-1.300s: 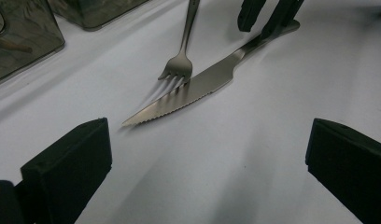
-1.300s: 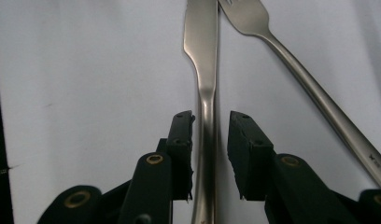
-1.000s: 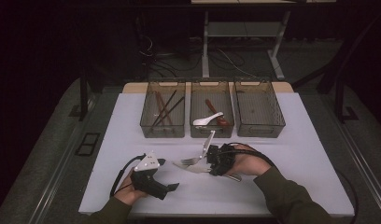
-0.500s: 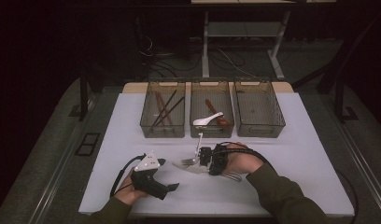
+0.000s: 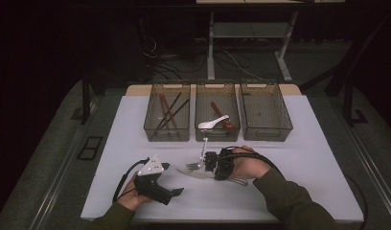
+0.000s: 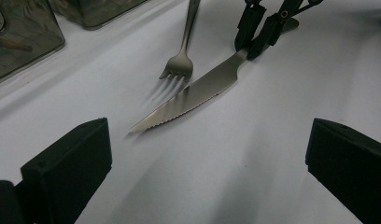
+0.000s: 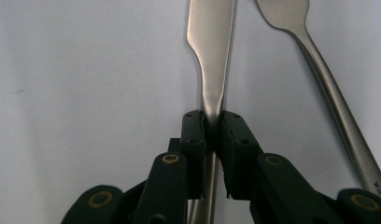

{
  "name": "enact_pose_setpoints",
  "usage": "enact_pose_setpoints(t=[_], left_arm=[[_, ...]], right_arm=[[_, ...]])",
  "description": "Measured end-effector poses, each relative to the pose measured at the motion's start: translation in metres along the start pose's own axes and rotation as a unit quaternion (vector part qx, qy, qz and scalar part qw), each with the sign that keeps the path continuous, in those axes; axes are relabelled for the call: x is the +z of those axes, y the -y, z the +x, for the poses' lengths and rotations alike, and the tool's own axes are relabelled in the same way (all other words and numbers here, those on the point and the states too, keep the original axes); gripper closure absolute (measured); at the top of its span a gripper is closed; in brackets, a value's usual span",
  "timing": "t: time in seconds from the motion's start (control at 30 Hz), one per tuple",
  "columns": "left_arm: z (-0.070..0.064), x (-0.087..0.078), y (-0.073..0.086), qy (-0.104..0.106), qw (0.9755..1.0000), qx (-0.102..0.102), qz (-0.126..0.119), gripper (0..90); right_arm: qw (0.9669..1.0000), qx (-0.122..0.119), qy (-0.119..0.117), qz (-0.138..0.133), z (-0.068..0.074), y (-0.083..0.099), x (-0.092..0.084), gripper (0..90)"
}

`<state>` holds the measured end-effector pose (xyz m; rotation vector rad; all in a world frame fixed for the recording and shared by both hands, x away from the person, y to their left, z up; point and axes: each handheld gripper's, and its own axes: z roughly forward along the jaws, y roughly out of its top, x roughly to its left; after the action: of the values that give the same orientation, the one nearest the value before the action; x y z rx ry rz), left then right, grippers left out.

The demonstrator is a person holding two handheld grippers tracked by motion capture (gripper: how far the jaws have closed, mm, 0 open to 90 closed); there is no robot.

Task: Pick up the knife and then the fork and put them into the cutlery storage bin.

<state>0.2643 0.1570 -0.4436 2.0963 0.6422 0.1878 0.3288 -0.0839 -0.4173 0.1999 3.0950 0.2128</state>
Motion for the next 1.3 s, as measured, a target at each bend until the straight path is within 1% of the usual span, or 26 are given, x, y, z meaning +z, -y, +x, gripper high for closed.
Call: enact_pose_setpoints(t=[0.17,0.23,0.3,0.37,0.43,0.5,0.6,0.7,0.87,0.97,1.03,1.1,1.13,1.17,1.23,1.3], left_arm=[[0.000,0.000,0.000,-0.001,1.0000,-0.002,-0.001,0.0],[0.000,0.000,0.000,-0.002,1.0000,-0.001,-0.002,0.0],[0.000,-0.001,0.000,-0.003,1.0000,0.000,-0.003,0.0],[0.001,-0.001,0.000,-0.004,1.0000,0.002,-0.003,0.0],[0.002,-0.002,0.000,-0.006,1.0000,-0.001,-0.007,0.0],[0.003,-0.003,0.000,-0.008,0.9999,-0.002,-0.008,0.0],[0.002,-0.003,0.000,-0.006,1.0000,-0.001,-0.007,0.0],[0.001,-0.002,0.000,-0.005,1.0000,0.000,-0.007,0.0],[0.001,-0.002,-0.001,-0.006,0.9999,0.001,-0.008,0.0],[0.002,-0.002,-0.001,-0.007,0.9999,0.001,-0.011,0.0],[0.002,-0.002,0.000,-0.008,0.9999,0.002,-0.012,0.0],[0.004,-0.001,-0.001,-0.009,0.9999,0.002,-0.011,0.0],[0.004,-0.001,-0.001,-0.009,0.9999,-0.001,-0.014,0.0],[0.004,-0.001,-0.001,-0.009,0.9998,-0.003,-0.015,0.0],[0.004,-0.001,-0.001,-0.009,0.9998,-0.003,-0.016,0.0],[0.004,-0.001,-0.001,-0.008,0.9998,-0.001,-0.015,0.0]], right_arm=[[0.9998,-0.008,-0.007,-0.014,0.000,0.004,-0.001,79.9],[0.9996,-0.012,-0.016,-0.023,0.000,0.006,-0.002,80.0],[0.9991,-0.015,-0.018,-0.036,0.001,0.010,-0.003,79.9],[0.9985,-0.011,-0.019,-0.051,0.001,0.014,-0.005,79.9],[0.9975,-0.013,-0.028,-0.063,0.000,0.019,-0.008,79.9],[0.9965,-0.009,-0.029,-0.078,0.000,0.024,-0.011,79.9],[0.9941,0.003,-0.036,-0.102,-0.001,0.033,-0.016,79.9],[0.9907,0.011,-0.038,-0.130,-0.003,0.043,-0.020,79.9],[0.9842,0.027,-0.033,-0.172,-0.010,0.057,-0.026,79.9],[0.9788,0.046,-0.028,-0.198,-0.015,0.066,-0.029,79.9],[0.9739,0.062,-0.031,-0.216,-0.018,0.071,-0.032,79.9],[0.9686,0.075,-0.027,-0.236,-0.022,0.077,-0.035,80.3],[0.9656,0.082,-0.026,-0.246,-0.023,0.080,-0.037,80.3],[0.9633,0.087,-0.025,-0.253,-0.026,0.083,-0.038,80.3],[0.9597,0.099,-0.017,-0.262,-0.028,0.088,-0.040,80.4],[0.9574,0.107,-0.018,-0.268,-0.032,0.093,-0.039,80.4]])
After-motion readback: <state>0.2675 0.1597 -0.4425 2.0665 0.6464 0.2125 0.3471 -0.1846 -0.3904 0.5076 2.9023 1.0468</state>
